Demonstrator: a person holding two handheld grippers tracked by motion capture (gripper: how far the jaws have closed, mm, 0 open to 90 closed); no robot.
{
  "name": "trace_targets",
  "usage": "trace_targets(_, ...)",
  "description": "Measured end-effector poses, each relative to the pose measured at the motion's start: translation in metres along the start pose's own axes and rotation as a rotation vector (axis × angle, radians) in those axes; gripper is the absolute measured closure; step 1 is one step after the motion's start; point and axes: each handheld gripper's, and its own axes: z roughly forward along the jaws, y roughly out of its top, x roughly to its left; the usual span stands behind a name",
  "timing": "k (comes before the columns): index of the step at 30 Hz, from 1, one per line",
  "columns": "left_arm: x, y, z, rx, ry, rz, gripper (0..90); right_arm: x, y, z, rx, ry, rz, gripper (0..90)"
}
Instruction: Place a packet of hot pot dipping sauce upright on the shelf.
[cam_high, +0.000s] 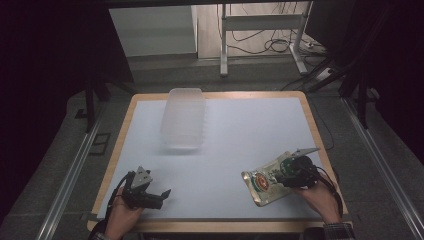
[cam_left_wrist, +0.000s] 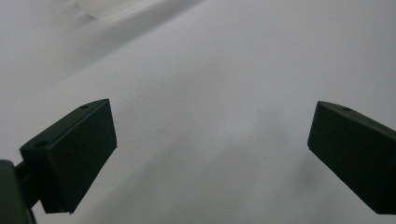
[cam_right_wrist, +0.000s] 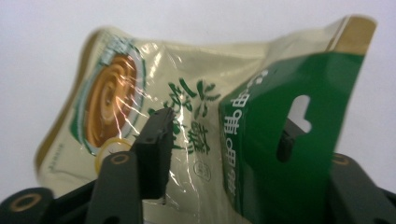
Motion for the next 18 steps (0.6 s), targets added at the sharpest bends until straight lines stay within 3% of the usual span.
trace_targets(3, 0.0, 0.0, 0.0, 0.004, 0.0, 0.003, 1.1, 0.002, 0.003, -0.005, -0.015, 0.041, -0.035, 48.8)
trace_targets(4, 0.0, 0.0, 0.0, 0.004, -0.001, 0.003, 1.1, 0.004, 0.004, -0.004, 0.006, 0.044, -0.071, 47.5)
trace_targets(9, -0.001, 0.0, 0.001, 0.006, 0.0, 0.003, 1.0, 0.006, 0.009, 0.005, 0.064, 0.044, -0.157, 47.3)
trace_targets(12, 0.0, 0.0, 0.001, 0.008, 0.001, 0.002, 1.0, 0.003, 0.013, 0.008, 0.081, 0.038, -0.147, 44.8)
trace_targets(14, 0.0, 0.0, 0.001, 0.008, 0.001, 0.003, 1.0, -0.001, 0.014, 0.011, 0.077, 0.067, -0.121, 44.3)
trace_targets(18, 0.0, 0.0, 0.001, 0.009, 0.002, 0.003, 1.0, -0.008, 0.015, 0.014, 0.127, 0.111, -0.094, 44.5)
